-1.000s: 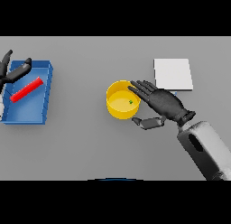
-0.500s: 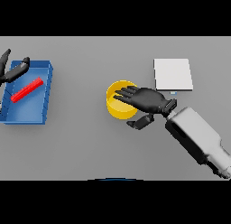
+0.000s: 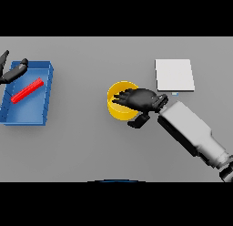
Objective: Pick up the red beaker and tilt it to pour out 1 green nut into yellow bowl. Pick up the yellow bowl and place it on the metallic measuring scale.
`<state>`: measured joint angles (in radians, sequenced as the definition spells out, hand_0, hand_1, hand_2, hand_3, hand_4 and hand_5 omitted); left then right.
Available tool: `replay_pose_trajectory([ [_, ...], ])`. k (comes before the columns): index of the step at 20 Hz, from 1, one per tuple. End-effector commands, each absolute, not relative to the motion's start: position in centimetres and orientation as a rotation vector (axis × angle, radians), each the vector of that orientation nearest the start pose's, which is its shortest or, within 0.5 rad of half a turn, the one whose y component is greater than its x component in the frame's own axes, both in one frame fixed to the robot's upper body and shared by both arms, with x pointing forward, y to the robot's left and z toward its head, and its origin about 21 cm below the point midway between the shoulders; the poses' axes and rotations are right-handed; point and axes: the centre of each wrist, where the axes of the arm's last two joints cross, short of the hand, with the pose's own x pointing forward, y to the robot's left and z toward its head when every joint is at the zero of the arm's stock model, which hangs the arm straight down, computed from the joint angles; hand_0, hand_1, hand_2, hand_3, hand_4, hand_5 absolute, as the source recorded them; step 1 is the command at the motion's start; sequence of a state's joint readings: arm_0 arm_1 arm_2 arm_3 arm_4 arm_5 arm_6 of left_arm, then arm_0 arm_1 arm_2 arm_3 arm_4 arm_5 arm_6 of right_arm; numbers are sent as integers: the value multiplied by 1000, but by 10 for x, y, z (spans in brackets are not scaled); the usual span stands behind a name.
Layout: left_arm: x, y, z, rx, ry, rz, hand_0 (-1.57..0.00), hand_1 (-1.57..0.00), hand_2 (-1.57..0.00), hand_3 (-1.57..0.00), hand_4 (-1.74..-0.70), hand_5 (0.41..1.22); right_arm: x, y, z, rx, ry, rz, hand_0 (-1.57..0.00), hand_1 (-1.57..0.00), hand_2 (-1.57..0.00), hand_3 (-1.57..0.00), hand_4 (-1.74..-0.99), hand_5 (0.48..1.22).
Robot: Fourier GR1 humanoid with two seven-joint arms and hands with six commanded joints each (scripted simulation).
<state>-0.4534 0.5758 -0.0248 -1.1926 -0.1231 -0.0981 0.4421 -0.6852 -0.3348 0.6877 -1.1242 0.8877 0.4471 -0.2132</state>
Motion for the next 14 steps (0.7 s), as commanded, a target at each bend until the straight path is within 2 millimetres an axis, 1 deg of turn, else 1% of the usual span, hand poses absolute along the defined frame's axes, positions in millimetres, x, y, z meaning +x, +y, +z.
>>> replay_pose_trajectory([
  [1,354,344,104,584,-1128,-472,1,1,1,1,-792,708,352,-128,47,-313,-1226,2123,1,1,1,-12,-1188,693],
  [2,356,343,103,583,-1117,-469,1,1,1,1,-789,711,354,-123,44,-330,-1223,2113,1,1,1,-22,-1195,708],
  [3,356,344,103,584,-1118,-469,1,1,1,1,-789,713,354,-122,43,-333,-1208,2110,1,1,-9,-41,-1209,732],
  [4,357,342,102,581,-1120,-467,1,1,1,1,-789,714,356,-120,45,-350,-1209,2108,1,-15,-37,-77,-1234,770],
  [5,355,342,103,572,-1136,-472,1,1,1,1,-791,712,354,-123,42,-331,-1210,2114,-48,-60,-88,-130,-1261,809],
  [6,354,340,102,572,-1139,-472,1,1,1,1,-791,711,354,-124,40,-311,-1221,2120,-193,-183,-189,-215,-1309,891],
  [7,356,340,102,578,-1131,-464,1,1,1,1,-789,710,355,-126,41,-300,-1237,2123,-455,-407,-349,-322,-1363,957],
  [8,355,344,103,580,-1130,-462,1,1,1,1,-788,710,353,-126,40,-302,-1246,2124,-678,-640,-594,-572,-1435,1010],
  [9,355,345,104,576,-1133,-459,1,1,1,1,-788,710,355,-127,43,-292,-1249,2123,-857,-826,-789,-679,-1492,1052],
  [10,354,346,103,578,-1126,-461,1,1,1,1,-787,707,354,-125,45,-299,-1241,2127,-999,-975,-945,-792,-1540,1086],
  [11,355,343,100,576,-1131,-469,1,1,1,1,-787,707,353,-126,46,-289,-1238,2139,-1114,-1094,-1071,-882,-1578,1113],
  [13,354,345,99,581,-1130,-467,1,1,1,1,-784,712,352,-126,47,-281,-1220,2134,-1278,-1266,-1187,-1027,-1637,1152],
  [14,356,345,106,584,-1137,-470,1,1,1,1,-784,711,353,-126,48,-275,-1211,2136,-1337,-1327,-1246,-1066,-1658,1166],
])
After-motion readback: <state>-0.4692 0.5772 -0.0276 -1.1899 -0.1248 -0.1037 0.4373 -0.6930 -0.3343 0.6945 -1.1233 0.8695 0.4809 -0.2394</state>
